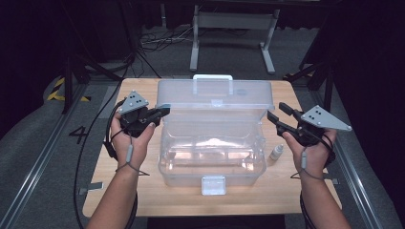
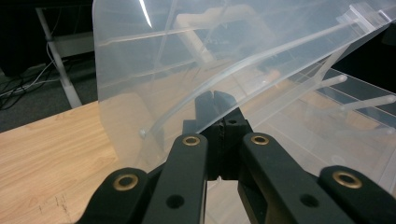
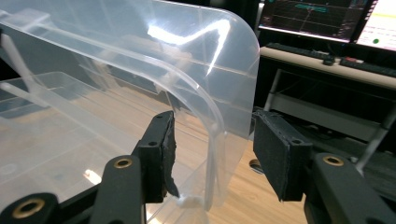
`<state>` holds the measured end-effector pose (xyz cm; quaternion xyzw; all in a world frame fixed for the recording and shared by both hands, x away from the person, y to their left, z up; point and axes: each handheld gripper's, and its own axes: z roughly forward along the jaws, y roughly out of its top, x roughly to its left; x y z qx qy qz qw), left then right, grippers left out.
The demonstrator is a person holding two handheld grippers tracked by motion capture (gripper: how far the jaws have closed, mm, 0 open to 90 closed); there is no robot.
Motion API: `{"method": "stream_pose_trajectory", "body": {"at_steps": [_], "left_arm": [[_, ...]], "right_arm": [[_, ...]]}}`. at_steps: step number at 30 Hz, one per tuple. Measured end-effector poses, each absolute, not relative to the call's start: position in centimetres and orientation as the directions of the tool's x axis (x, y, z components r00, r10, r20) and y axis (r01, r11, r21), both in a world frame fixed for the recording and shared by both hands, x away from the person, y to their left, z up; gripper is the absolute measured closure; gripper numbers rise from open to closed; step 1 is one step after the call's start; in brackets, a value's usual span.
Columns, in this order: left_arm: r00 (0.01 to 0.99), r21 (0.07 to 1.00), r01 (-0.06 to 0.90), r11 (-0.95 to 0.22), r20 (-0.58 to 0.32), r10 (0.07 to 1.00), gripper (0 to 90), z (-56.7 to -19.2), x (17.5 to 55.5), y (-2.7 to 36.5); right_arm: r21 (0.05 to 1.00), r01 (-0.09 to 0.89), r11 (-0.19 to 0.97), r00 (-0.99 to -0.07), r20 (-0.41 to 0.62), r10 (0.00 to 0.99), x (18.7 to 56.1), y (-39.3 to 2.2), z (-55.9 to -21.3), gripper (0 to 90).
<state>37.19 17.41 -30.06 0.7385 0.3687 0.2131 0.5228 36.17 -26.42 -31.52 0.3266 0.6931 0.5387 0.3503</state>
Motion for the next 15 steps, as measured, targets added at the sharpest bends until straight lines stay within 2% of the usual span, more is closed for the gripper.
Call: {"method": "stream_pose_trajectory", "body": {"at_steps": [15], "left_arm": [[0.639,0.930,0.322,-0.180,-0.074,0.765,90.0,-30.1,37.2,17.4]], "right_arm": [[0.977,0.090,0.192,-0.458,-0.130,0.880,37.3,-24.4,-31.6,49.2]]}}
